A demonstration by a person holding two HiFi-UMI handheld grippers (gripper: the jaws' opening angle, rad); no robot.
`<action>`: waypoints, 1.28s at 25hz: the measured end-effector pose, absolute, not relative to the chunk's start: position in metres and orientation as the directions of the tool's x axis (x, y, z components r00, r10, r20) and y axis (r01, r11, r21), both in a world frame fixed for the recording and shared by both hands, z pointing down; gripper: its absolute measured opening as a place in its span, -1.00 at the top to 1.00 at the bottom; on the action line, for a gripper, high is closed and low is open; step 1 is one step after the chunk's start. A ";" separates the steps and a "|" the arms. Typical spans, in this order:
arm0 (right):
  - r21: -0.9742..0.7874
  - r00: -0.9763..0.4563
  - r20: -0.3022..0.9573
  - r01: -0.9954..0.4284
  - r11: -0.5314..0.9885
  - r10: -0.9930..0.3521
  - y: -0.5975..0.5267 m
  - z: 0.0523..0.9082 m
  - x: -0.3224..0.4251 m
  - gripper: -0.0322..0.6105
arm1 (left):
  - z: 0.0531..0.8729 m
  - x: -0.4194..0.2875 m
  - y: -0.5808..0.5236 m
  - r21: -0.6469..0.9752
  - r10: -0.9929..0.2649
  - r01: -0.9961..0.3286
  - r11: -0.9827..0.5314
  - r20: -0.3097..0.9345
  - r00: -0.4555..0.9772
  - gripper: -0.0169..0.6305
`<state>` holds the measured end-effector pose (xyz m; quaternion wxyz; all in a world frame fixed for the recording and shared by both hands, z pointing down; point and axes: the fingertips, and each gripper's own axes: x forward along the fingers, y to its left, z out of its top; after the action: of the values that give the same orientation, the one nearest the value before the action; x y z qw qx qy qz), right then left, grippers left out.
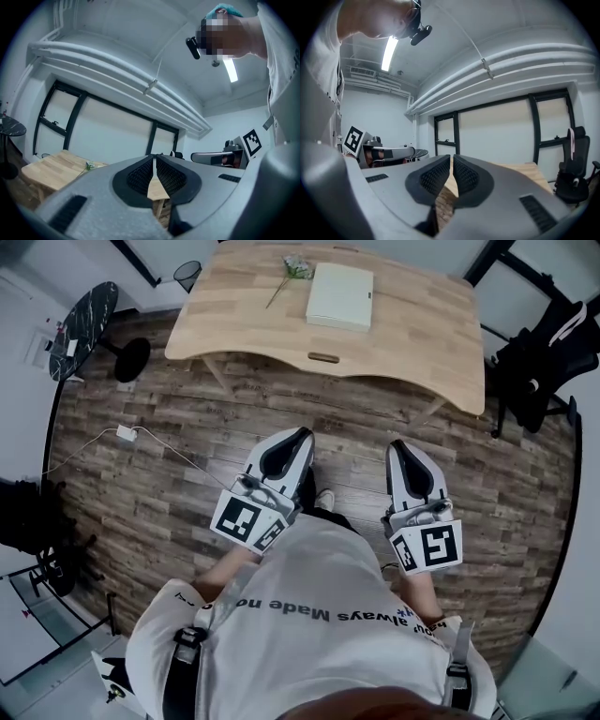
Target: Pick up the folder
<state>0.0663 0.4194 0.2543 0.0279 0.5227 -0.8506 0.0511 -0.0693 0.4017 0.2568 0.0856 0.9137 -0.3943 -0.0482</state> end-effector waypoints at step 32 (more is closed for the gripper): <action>-0.051 -0.445 0.121 -0.895 0.442 -0.887 0.163 0.255 0.002 0.82 | 0.261 -0.125 0.145 0.215 -0.704 -0.685 -0.696 -0.012 0.710 0.87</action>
<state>0.0019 0.1633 0.2547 0.0381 0.5253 -0.8484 0.0536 -0.1250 0.1449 0.2614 0.0979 0.9196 -0.3777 -0.0467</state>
